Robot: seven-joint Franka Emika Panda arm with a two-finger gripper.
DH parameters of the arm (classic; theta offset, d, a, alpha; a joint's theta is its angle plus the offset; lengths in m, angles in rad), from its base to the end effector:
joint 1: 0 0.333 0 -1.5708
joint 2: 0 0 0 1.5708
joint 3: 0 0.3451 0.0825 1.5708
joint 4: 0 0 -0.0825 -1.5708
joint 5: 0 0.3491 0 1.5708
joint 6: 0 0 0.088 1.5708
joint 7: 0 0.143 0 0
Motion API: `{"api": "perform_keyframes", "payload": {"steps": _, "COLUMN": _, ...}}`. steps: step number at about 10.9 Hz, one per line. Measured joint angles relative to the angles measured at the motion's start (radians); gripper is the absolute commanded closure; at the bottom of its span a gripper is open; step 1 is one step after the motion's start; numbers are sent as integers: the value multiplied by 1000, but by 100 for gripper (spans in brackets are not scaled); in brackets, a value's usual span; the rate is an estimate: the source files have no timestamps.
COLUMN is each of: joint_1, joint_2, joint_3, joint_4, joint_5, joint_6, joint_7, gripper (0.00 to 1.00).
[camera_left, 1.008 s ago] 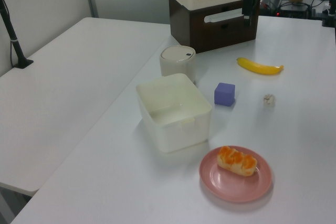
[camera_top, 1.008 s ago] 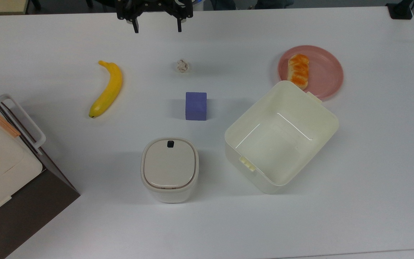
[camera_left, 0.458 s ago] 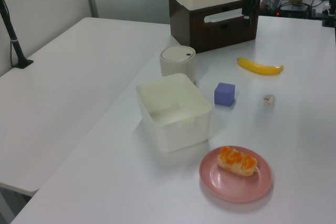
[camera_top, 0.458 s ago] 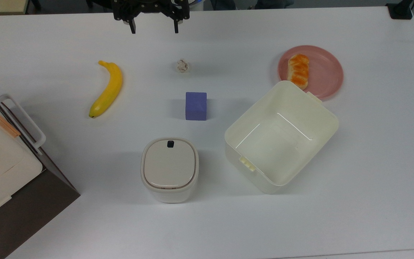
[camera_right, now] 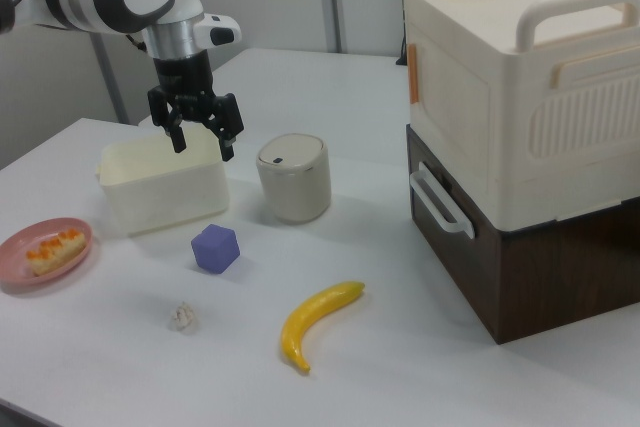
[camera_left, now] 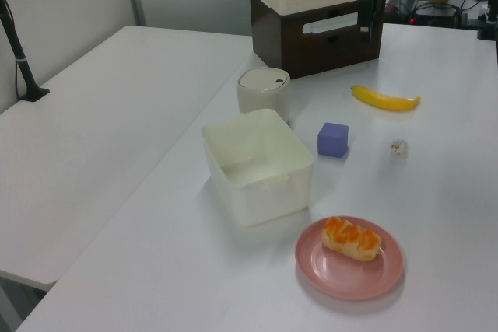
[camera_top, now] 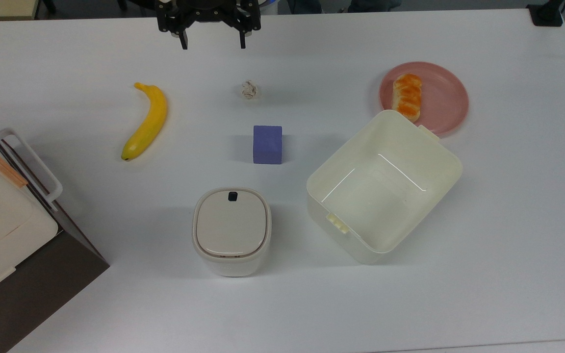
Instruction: Put the bread on the table
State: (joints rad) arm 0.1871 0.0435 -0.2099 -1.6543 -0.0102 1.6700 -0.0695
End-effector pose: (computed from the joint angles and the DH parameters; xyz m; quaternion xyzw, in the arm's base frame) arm 0.5378 -0.0114 0.5669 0.9996 0.0240 -0.0139 0.0090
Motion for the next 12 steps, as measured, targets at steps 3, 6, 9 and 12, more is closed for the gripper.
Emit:
{"api": "perform_keyframes", "payload": {"steps": 3, "joint_1": 2, "joint_2": 2, "joint_3": 1, "joint_4": -3, "joint_5": 0, "joint_6": -2, "joint_7": 0, "gripper": 0}}
{"api": "perform_keyframes", "payload": {"steps": 6, "joint_1": 2, "joint_2": 6, "joint_3": 1, "joint_4": -6, "joint_5": 0, "joint_6": -2, "joint_7": 0, "gripper": 0}}
{"api": "perform_keyframes", "payload": {"steps": 9, "joint_1": 3, "joint_2": 12, "joint_3": 1, "joint_4": -11, "joint_5": 0, "joint_6": -2, "joint_7": 0, "gripper": 0}}
{"api": "perform_keyframes", "payload": {"steps": 12, "joint_1": 12, "joint_2": 16, "joint_3": 2, "joint_4": -36, "joint_5": 0, "joint_6": -2, "joint_7": 0, "gripper": 0}}
